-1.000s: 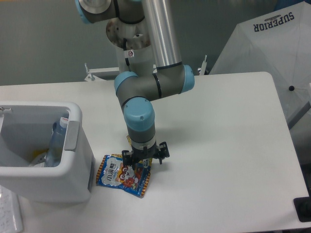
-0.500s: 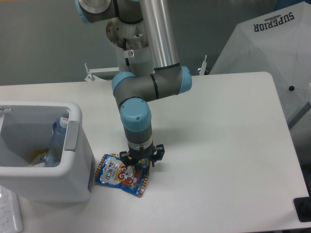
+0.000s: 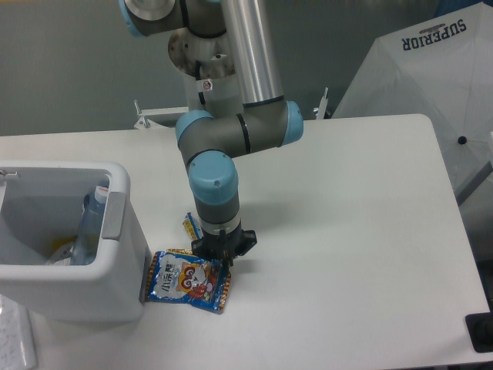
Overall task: Place the trash in the trash can
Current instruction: 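Lower the gripper and pinch the snack bag's edge, then lift the snack bag and swing it over the trash bin, then release the snack bag into the bin and raise the gripper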
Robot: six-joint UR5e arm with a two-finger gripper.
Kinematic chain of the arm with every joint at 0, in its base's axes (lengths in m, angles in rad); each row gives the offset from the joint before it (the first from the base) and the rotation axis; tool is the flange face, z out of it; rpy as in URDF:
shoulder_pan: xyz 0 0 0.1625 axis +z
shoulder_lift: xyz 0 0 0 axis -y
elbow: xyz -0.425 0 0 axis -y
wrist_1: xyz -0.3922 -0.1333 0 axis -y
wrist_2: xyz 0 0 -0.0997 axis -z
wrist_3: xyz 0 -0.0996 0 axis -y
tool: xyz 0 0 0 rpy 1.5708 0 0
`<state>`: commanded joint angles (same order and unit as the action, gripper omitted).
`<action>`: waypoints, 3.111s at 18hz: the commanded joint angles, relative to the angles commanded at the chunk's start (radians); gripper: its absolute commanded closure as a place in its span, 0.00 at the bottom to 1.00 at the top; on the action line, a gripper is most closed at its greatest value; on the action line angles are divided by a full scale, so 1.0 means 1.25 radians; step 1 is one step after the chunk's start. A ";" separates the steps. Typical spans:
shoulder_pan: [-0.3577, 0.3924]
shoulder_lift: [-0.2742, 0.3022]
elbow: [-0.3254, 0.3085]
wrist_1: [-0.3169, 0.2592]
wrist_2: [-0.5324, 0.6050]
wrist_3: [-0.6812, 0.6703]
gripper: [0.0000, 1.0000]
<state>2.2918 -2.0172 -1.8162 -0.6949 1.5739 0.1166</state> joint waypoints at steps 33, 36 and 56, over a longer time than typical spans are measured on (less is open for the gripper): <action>0.043 0.353 0.238 0.000 -0.345 -0.184 1.00; 0.020 0.385 0.215 -0.007 -0.366 -0.103 1.00; -0.121 0.398 0.069 -0.005 -0.367 0.119 0.00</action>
<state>2.1399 -1.5202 -1.7304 -0.7010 1.1152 0.2654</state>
